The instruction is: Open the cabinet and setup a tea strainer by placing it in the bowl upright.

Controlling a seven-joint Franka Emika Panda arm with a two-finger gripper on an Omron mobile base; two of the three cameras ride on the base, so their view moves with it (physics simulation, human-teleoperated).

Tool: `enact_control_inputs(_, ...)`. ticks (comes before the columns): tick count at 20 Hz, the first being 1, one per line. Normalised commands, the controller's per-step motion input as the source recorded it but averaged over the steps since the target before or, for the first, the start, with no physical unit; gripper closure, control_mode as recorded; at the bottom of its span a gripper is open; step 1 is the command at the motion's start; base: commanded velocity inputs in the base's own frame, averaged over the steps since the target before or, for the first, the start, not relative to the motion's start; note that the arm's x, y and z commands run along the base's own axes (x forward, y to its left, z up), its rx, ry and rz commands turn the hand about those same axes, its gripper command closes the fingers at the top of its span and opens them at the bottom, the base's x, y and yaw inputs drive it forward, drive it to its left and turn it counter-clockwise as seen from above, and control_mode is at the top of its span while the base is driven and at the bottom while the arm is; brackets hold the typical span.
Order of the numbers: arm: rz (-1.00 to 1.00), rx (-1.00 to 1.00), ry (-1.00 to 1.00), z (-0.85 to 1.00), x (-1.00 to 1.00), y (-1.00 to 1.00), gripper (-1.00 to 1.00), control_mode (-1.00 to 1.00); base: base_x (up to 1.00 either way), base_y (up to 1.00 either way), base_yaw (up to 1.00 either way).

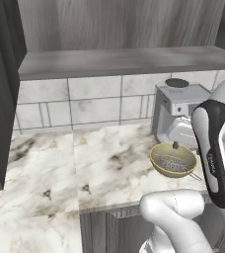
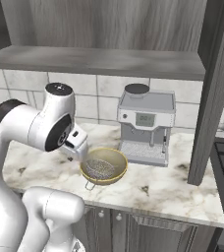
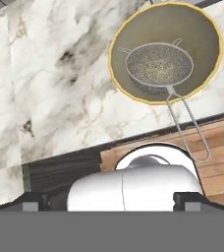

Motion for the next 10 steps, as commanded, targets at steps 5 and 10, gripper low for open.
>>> enact_control_inputs(5,0.11,0.00,-0.18,0.29,-0.55,0.35,-1.00,-1.00,0.00,0.00,0.00)
enact_control_inputs(10,0.08,-0.05,-0.14,0.32,-0.51,0.57,-1.00,-1.00,0.00,0.00,0.00)
